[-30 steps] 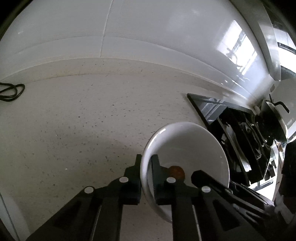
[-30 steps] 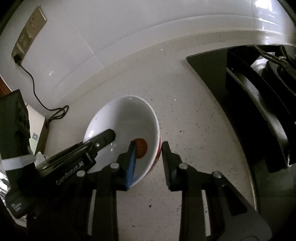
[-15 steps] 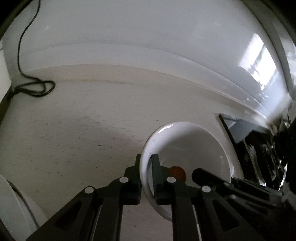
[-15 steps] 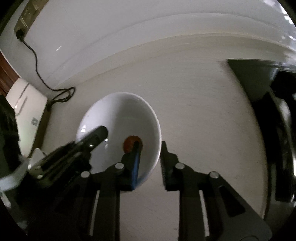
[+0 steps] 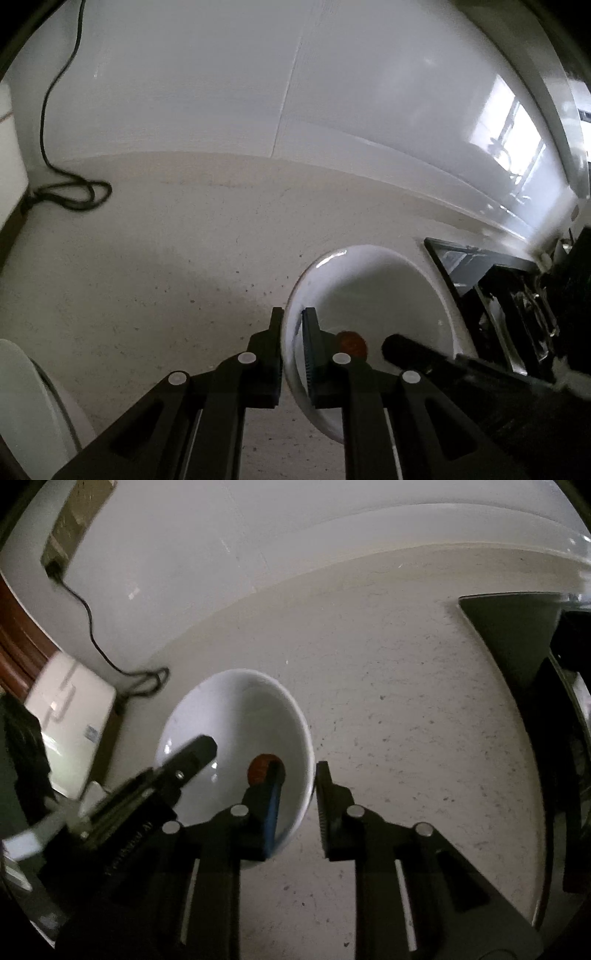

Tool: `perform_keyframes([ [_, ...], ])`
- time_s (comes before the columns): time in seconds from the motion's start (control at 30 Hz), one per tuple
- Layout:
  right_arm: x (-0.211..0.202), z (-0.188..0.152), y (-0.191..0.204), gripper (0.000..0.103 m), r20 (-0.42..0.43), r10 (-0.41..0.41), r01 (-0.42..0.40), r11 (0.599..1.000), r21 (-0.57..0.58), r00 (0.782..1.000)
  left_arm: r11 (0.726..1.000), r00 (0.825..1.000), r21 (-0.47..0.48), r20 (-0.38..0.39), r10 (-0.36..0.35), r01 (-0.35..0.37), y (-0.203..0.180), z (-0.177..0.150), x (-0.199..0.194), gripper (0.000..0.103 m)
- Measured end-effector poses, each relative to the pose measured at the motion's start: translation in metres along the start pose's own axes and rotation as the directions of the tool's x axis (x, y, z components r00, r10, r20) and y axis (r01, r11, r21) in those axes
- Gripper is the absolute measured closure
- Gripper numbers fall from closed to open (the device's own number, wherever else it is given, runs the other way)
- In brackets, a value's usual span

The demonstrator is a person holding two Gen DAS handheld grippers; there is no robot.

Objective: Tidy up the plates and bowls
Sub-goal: 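Lift the red-banded bowl with both tools and carry it to the stack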

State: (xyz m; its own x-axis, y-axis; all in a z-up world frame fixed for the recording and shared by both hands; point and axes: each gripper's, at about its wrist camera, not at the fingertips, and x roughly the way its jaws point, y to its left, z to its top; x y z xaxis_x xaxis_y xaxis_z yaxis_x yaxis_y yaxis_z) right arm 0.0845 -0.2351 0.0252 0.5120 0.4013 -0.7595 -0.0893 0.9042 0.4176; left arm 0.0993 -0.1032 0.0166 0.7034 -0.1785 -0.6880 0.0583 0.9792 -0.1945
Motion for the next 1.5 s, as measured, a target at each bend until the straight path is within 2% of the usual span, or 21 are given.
perform_keyframes([
  [0.23,-0.013,0.0,-0.001,0.082,0.021,0.068,-0.069,0.997,0.019,0.997,0.999,0.999,-0.04,0.035,-0.003,0.004,0.013,0.001,-0.018,0.092],
  [0.37,-0.022,-0.003,0.009,0.082,0.039,0.106,-0.106,0.994,-0.009,0.994,0.999,0.994,-0.039,0.105,0.039,-0.035,0.014,0.0,-0.042,0.092],
  [0.47,-0.026,-0.005,0.016,0.082,0.053,0.147,-0.146,0.989,-0.014,0.988,0.998,0.992,-0.056,0.124,0.035,-0.028,0.019,-0.002,-0.052,0.092],
  [0.63,-0.03,-0.006,0.019,0.082,0.063,0.19,-0.19,0.982,-0.008,0.98,0.996,0.988,-0.077,0.143,0.055,-0.044,0.019,-0.001,-0.048,0.092],
  [0.73,-0.032,-0.008,0.024,0.082,0.07,0.204,-0.203,0.979,-0.025,0.976,0.995,0.985,-0.095,0.165,0.058,-0.043,0.023,-0.002,-0.06,0.092],
  [1.03,-0.034,-0.021,0.053,0.082,0.079,0.296,-0.289,0.953,-0.087,0.952,0.987,0.958,-0.137,0.259,0.123,-0.089,0.042,-0.012,-0.098,0.09],
  [1.2,-0.031,-0.022,0.058,0.082,0.058,0.366,-0.361,0.929,-0.075,0.929,0.981,0.95,-0.178,0.285,0.125,-0.076,0.056,-0.016,-0.114,0.089],
  [1.37,-0.024,-0.02,0.07,0.081,0.044,0.38,-0.374,0.922,-0.102,0.924,0.976,0.942,-0.203,0.306,0.135,-0.074,0.065,-0.018,-0.124,0.087],
  [1.5,-0.019,-0.019,0.08,0.081,0.034,0.409,-0.404,0.908,-0.111,0.912,0.971,0.932,-0.228,0.333,0.143,-0.067,0.076,-0.022,-0.13,0.086],
])
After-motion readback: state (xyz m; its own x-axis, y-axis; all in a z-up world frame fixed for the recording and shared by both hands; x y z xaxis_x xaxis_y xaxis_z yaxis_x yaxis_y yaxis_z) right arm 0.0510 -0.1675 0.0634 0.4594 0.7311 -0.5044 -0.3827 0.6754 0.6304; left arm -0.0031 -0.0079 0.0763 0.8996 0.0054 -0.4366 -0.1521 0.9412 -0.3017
